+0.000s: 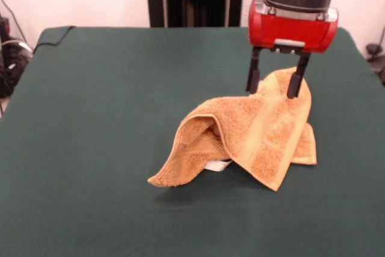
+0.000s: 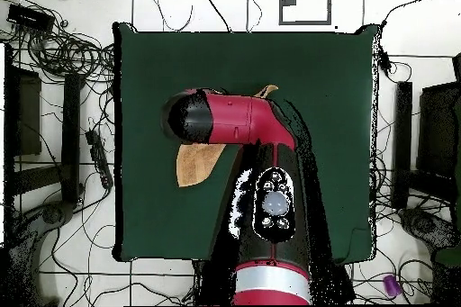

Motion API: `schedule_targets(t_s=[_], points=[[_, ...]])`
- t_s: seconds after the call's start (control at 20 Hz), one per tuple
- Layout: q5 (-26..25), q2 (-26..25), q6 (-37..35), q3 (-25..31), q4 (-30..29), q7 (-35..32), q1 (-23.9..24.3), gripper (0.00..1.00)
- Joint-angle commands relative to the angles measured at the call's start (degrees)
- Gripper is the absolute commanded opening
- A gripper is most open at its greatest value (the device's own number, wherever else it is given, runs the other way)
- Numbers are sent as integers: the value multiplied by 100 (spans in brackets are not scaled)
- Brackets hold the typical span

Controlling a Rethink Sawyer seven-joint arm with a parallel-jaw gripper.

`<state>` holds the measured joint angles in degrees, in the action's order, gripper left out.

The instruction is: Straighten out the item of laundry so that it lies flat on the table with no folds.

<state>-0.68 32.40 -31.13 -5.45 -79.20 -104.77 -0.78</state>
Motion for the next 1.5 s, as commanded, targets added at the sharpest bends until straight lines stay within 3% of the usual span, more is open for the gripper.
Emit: schedule_targets(t_s=[0.05,0.35,0.4,0.55,0.65,0.7,1.05,1.25,1.4,1.5], points=[[24,-110,-1371,452,416,-45,234,100],[6,-520,-1810,459,1307,-195,140,100],[0,-243,-1618,464,859,-168,174,100],[-13,-169,-1496,491,735,-181,204,100],[-29,-305,-1538,532,934,-153,233,100],[-27,-175,-1442,544,703,-152,226,100],[-45,-152,-1281,581,564,-203,233,100],[-77,-439,-1231,568,847,-315,186,100],[-51,-3,-1460,555,694,122,651,100],[-68,-64,-1398,555,720,52,625,100]])
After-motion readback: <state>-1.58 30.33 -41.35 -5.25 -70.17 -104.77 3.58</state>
